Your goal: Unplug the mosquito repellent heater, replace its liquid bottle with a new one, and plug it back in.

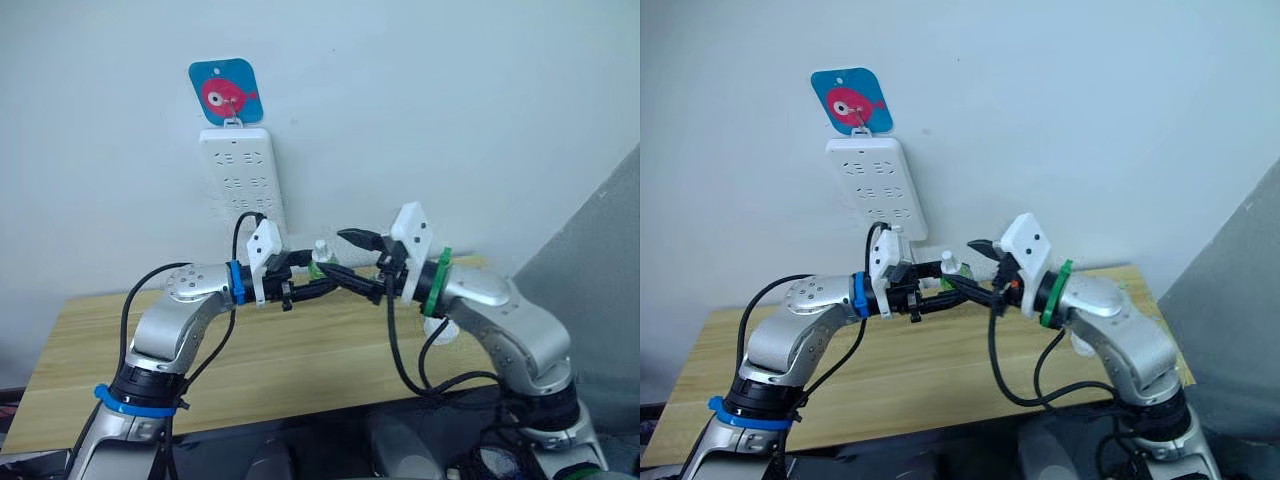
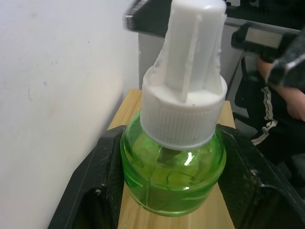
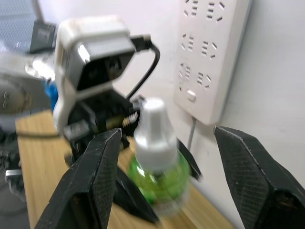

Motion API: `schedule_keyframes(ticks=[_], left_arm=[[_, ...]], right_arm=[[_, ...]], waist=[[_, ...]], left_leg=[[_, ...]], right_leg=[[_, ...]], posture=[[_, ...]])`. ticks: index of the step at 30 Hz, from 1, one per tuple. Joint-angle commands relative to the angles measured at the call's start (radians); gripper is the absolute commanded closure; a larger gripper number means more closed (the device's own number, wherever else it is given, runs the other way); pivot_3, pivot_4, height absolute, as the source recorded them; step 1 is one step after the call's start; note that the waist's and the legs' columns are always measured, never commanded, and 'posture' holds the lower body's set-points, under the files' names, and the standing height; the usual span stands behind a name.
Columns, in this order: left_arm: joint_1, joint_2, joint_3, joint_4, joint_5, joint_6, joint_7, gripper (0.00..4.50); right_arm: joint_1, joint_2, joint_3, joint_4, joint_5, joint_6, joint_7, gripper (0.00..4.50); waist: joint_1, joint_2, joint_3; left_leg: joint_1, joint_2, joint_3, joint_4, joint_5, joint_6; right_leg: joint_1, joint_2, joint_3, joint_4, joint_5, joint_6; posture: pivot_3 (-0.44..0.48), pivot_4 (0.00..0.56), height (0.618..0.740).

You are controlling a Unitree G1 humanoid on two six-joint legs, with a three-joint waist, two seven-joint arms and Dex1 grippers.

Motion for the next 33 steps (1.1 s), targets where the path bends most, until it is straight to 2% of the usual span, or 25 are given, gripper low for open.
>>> schedule_keyframes(ticks=[1,5,8,11,12,16,20,24,26,28,32,33], left_arm=[[-0.011,-0.009,0.003,-0.041,-0.002,-0.01,0.015,2.2],[-0.02,-0.015,0.003,-0.036,0.001,-0.014,0.023,2.2],[-0.02,-0.015,0.005,-0.035,0.001,-0.015,0.023,2.2],[-0.019,-0.012,0.008,-0.033,0.001,-0.017,0.022,2.2],[-0.019,-0.01,0.009,-0.033,0.001,-0.018,0.021,2.2],[-0.012,0.003,0.014,-0.036,-0.007,-0.017,0.005,2.2],[-0.003,0.038,0.01,-0.047,-0.028,-0.009,-0.063,2.2],[0.012,0.074,-0.009,-0.074,-0.041,-0.007,-0.131,2.2],[0.012,0.071,-0.016,-0.086,-0.042,-0.006,-0.132,2.2],[0.008,0.062,-0.016,-0.087,-0.041,-0.008,-0.12,2.2],[0.015,0.052,-0.015,-0.093,-0.041,-0.012,-0.101,2.2],[0.018,0.051,-0.013,-0.095,-0.043,-0.011,-0.095,2.2]], right_arm=[[-0.007,0.024,0.026,-0.002,-0.037,-0.017,-0.057,1.27],[-0.027,0.049,0.042,0.046,-0.061,-0.046,-0.076,1.27],[-0.033,0.055,0.036,0.066,-0.061,-0.066,-0.066,2.17],[-0.039,0.041,0.033,0.08,-0.056,-0.079,-0.045,3.32],[-0.041,0.037,0.029,0.083,-0.051,-0.082,-0.037,3.39],[-0.065,-0.004,0.021,0.1,-0.007,-0.101,0.062,3.39],[-0.162,-0.116,0.019,0.189,0.092,-0.137,0.352,3.39],[-0.305,-0.238,0.098,0.327,0.108,-0.182,0.671,3.39],[-0.362,-0.262,0.127,0.369,0.123,-0.154,0.761,3.39],[-0.379,-0.252,0.121,0.39,0.134,-0.143,0.773,3.39],[-0.368,-0.232,0.08,0.393,0.111,-0.158,0.703,2.03],[-0.357,-0.227,0.055,0.379,0.114,-0.152,0.668,1.99]], waist=[[0.001,0.0,0.0],[0.002,0.0,0.0],[0.001,0.0,0.0],[0.001,0.0,0.0],[0.002,0.0,0.0],[0.004,0.0,0.0],[0.005,0.0,0.0],[0.005,0.001,0.001],[0.005,0.001,0.001],[0.006,0.001,0.001],[0.006,0.001,0.001],[0.007,0.001,0.001]], left_leg=[[0.0,0.0,0.0,0.0,0.0,0.0],[0.0,0.0,0.0,0.0,0.0,0.0],[0.0,0.0,0.0,0.0,0.0,0.0],[0.0,0.0,0.0,0.0,0.0,0.0],[0.0,0.0,0.0,0.0,0.0,0.0],[0.0,0.0,0.0,0.0,0.0,0.0],[0.0,0.0,0.0,0.0,0.0,0.0],[0.001,0.0,0.0,-0.001,0.0,0.0],[0.001,0.0,0.001,-0.001,0.0,0.0],[0.002,0.0,0.0,-0.002,0.0,0.0],[0.001,0.0,0.0,-0.002,0.0,0.0],[0.001,0.0,0.0,-0.002,0.0,0.0]], right_leg=[[0.0,0.0,0.0,0.0,0.0,0.0],[0.0,0.0,0.0,-0.001,0.0,0.0],[0.0,0.0,0.0,-0.001,0.0,0.0],[0.0,0.0,0.0,-0.001,0.0,0.0],[0.0,0.0,0.0,-0.001,0.0,0.0],[0.0,0.0,0.0,-0.001,0.0,0.0],[0.0,0.0,0.0,-0.001,0.0,0.0],[0.001,0.0,0.0,-0.001,0.0,0.0],[0.001,0.0,0.0,-0.001,0.0,0.0],[0.001,0.0,-0.001,-0.001,-0.001,0.0],[0.001,0.0,0.0,-0.001,-0.001,0.0],[0.001,0.0,0.0,-0.001,-0.001,0.0]], posture=[[-0.231,0.103,0.74],[-0.223,0.1,0.74],[-0.216,0.1,0.74],[-0.208,0.104,0.74],[-0.208,0.104,0.74],[-0.198,0.104,0.74],[-0.201,0.108,0.74],[-0.195,0.106,0.74],[-0.182,0.102,0.74],[-0.176,0.101,0.74],[-0.178,0.101,0.74],[-0.178,0.101,0.74]])
